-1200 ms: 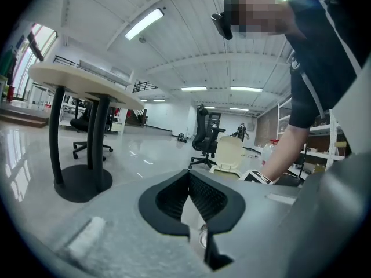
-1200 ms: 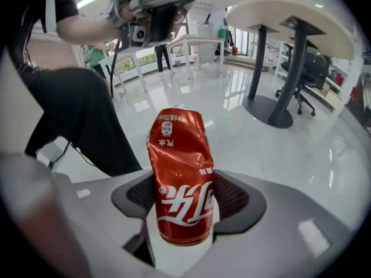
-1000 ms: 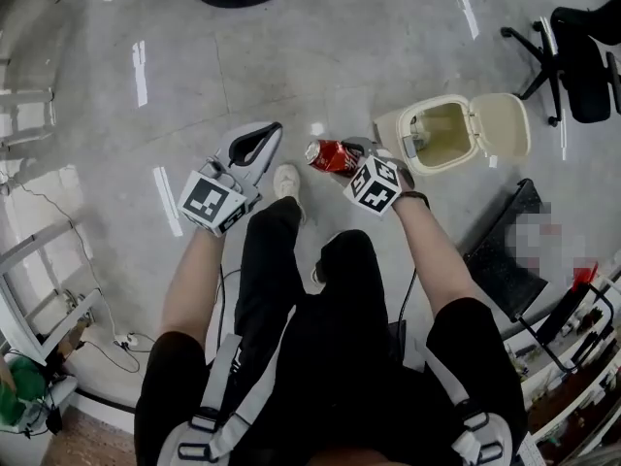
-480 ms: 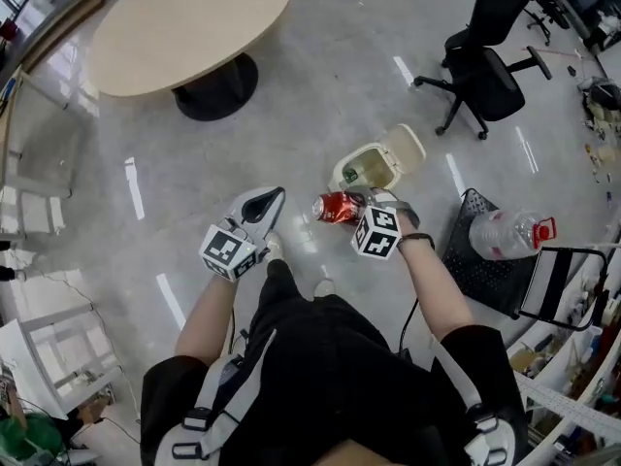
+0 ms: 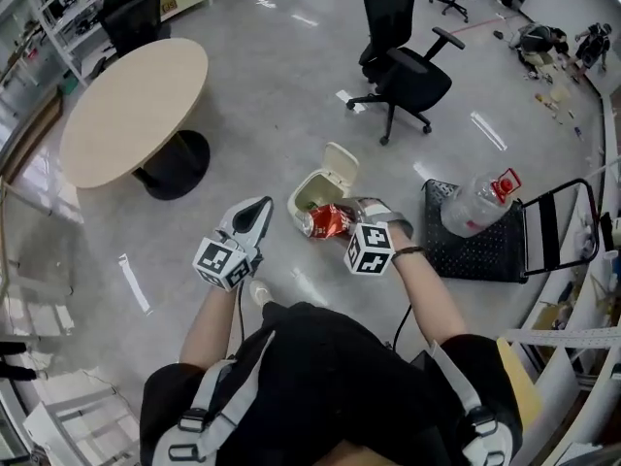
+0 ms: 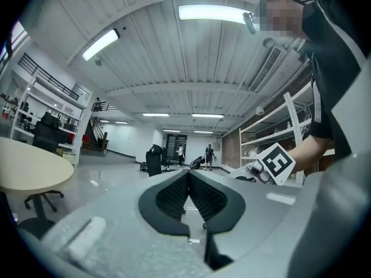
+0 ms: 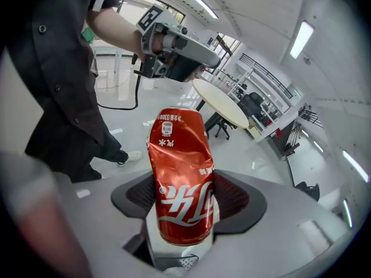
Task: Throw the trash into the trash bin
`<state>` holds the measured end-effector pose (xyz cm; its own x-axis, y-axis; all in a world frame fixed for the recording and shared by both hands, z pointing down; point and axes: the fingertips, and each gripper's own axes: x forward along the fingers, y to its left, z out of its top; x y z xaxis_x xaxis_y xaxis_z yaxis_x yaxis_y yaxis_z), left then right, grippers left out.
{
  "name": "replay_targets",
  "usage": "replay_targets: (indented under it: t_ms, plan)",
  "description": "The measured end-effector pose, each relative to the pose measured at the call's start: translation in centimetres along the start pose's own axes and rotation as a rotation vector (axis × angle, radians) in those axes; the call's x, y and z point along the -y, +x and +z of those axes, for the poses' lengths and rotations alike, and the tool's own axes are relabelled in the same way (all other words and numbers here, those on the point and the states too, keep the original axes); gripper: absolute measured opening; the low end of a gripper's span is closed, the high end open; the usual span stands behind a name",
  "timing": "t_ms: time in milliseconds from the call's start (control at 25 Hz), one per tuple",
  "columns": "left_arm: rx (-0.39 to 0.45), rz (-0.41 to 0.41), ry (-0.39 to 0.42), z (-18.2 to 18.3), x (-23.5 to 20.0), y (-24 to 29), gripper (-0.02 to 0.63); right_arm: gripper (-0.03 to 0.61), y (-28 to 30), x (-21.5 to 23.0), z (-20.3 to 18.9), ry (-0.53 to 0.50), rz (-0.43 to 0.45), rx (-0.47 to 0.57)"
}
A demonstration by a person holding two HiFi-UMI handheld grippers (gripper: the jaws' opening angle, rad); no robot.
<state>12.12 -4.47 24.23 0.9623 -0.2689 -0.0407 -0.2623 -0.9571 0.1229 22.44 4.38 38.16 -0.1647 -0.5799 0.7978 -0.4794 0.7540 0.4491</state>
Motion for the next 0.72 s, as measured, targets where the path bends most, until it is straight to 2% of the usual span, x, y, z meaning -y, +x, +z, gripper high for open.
replay_targets:
  t_ms: [200,400,560,720]
  plan:
    - [0.024,-0.026,-0.036,0.1,2.5,2.7,0.000,0.291,-2.8,0.6,-3.6,0.040,-0.068,-0.016]
    - [0.024,-0.057,-0.036,-0.1,3.4,4.3,0.000,0.292,-2.9,0.8,-4.6,0.062,-0.076,-0.025]
    - [0.011,-0.077,-0.068,-0.6,0.7,4.6,0.000,0.293,0.4,1.7,-3.3,0.103,-0.054,-0.028]
    - [-0.017,-0.060,-0.056,-1.1,-3.8,4.9,0.000,0.293,3.7,3.6,-0.6,0.114,-0.031,0.003]
